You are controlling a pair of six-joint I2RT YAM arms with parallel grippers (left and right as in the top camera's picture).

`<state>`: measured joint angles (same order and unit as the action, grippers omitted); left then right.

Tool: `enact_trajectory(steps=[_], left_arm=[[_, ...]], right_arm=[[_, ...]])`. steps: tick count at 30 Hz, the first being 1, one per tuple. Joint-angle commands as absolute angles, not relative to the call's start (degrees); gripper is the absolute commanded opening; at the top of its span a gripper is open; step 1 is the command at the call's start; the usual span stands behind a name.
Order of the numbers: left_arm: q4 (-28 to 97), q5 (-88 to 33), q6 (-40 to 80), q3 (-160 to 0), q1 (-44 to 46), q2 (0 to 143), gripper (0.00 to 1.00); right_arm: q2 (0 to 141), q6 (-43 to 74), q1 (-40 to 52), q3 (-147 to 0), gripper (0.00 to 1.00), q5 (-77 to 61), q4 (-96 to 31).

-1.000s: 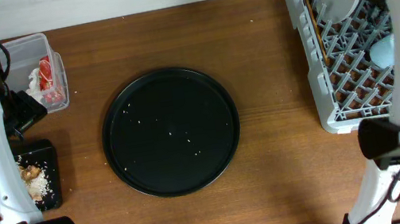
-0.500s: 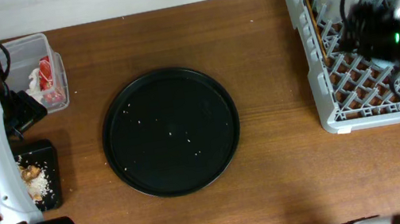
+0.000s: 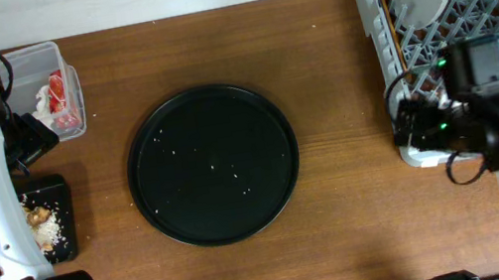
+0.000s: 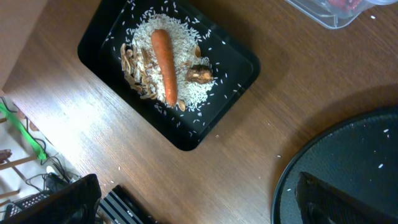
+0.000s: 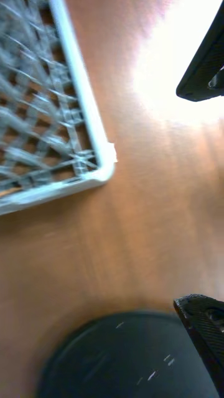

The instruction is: Sort waste into correct bins and load items into the dishwasher rack

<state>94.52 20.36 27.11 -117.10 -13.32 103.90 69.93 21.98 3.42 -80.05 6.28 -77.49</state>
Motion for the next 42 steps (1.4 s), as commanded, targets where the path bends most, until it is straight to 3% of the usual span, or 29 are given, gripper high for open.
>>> enact_trajectory(steps=[1,12,21,25,31,37,42], left_arm=[[94.59,20.56,27.79,-117.25,-13.67,103.15,0.99],[94.59,20.53,27.79,-117.25,-13.67,103.15,0.99],[94.59,20.56,27.79,-117.25,-13.67,103.15,0.99],[94.59,20.56,27.79,-117.25,-13.67,103.15,0.99],[94.59,20.56,27.79,-117.25,-13.67,103.15,0.99],[94.59,20.53,27.79,-117.25,-13.67,103.15,0.99],[94.59,20.56,27.79,-117.25,-13.67,103.15,0.99]], right_arm=[[73.36,21.65,3.79,-75.37,0.98,-1.87,-77.06],[83.64,21.26,3.79,-75.18,0.98,-6.87,-76.36],[84.2,21.21,3.79,-75.13,0.98,-5.39,-77.52],[81.91,19.92,4.08,-72.73,0.98,-5.76,-72.44],[65.84,19.42,5.19,-53.34,0.98,-10.44,-48.31],[46.7,8.78,5.17,-31.38,0.98,-25.43,-15.88],[31.88,8.8,3.16,-18.35,0.98,-25.23,-4.21]])
